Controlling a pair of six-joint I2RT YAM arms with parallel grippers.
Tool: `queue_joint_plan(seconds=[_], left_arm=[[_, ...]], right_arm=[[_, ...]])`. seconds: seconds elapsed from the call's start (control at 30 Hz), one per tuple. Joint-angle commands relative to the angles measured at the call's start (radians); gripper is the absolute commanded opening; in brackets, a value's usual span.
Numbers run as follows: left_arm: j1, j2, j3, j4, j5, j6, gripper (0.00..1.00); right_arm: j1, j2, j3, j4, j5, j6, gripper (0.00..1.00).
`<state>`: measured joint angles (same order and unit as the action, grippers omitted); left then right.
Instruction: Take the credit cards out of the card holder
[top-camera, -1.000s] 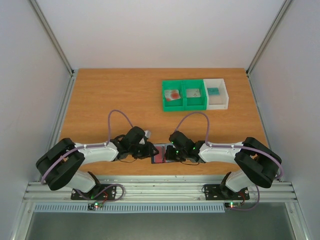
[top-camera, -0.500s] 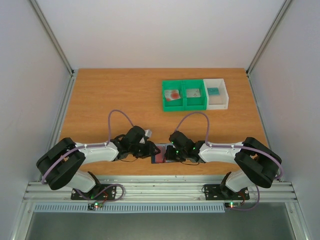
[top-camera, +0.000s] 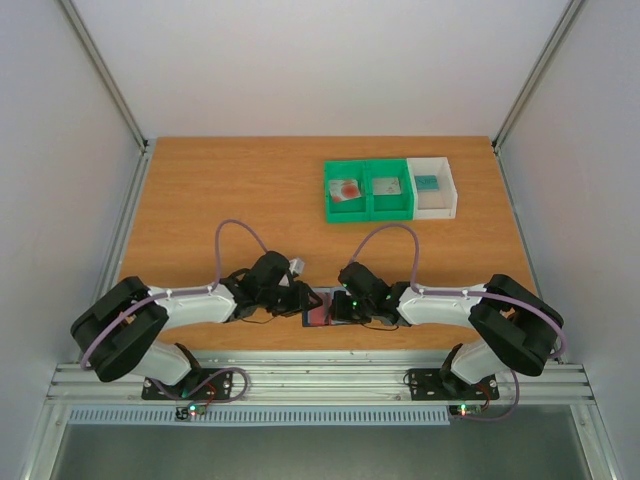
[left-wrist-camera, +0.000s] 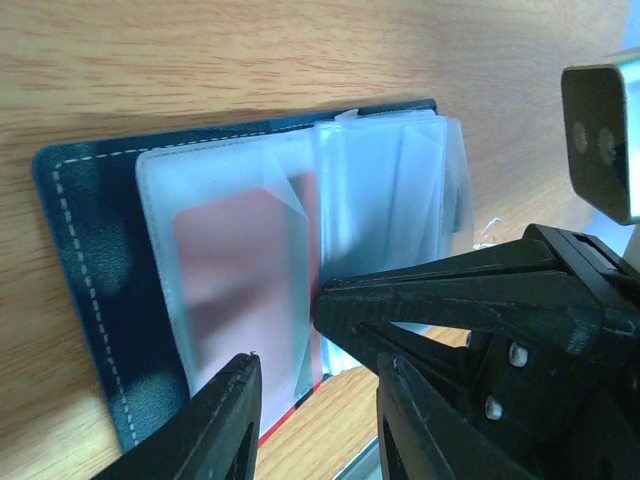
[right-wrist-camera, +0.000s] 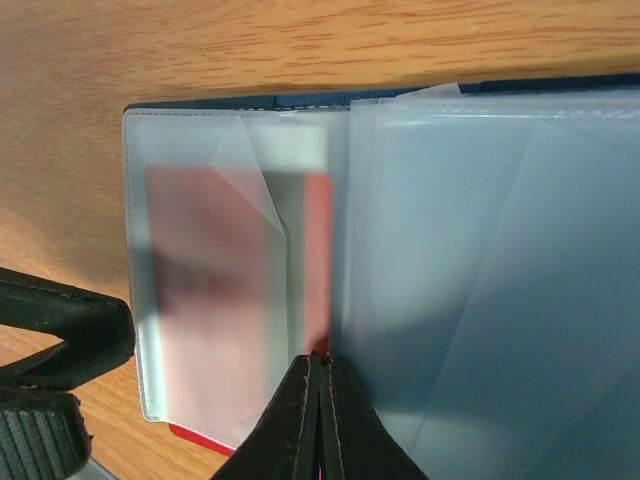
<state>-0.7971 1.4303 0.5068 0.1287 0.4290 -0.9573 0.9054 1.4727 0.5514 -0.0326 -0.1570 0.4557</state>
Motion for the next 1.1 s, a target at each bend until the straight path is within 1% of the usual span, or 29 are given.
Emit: queue_joint_plan(seconds=[0.0,0.07,0.17,0.5,0.87,0.9,1.07], left_arm=[[0.000,-0.036,0.028,-0.056,-0.049,0.024,0.34],[0.000,-0.046,0.036,-0.097,-0.074,0.038,0.37],[0.000,-0.054,0.039,-0.124,-0.101,0.052,0.38],[0.000,-0.016,0.040,-0.107,-0.082,0.049,0.27],[0.000,0.019,0.039,-0.099,-0.082,0.045,0.26],[0.000,0.020,0.039,-0.097,-0.081,0.045,0.25],[0.000,0.023,0.038,-0.091,-0.079,0.043,0.15]], right_arm=[[0.009,0.013,-0.026,-0.023,0.031,0.011,0.01],[0.009,0.010,-0.028,-0.023,0.031,0.011,0.01],[0.009,0.009,-0.028,-0.023,0.031,0.011,0.01],[0.009,0.011,-0.025,-0.022,0.030,0.010,0.01],[0.009,0.011,-0.025,-0.021,0.030,0.010,0.01],[0.009,0.011,-0.025,-0.021,0.030,0.011,0.01],[0.009,0.008,-0.025,-0.023,0.030,0.011,0.01]])
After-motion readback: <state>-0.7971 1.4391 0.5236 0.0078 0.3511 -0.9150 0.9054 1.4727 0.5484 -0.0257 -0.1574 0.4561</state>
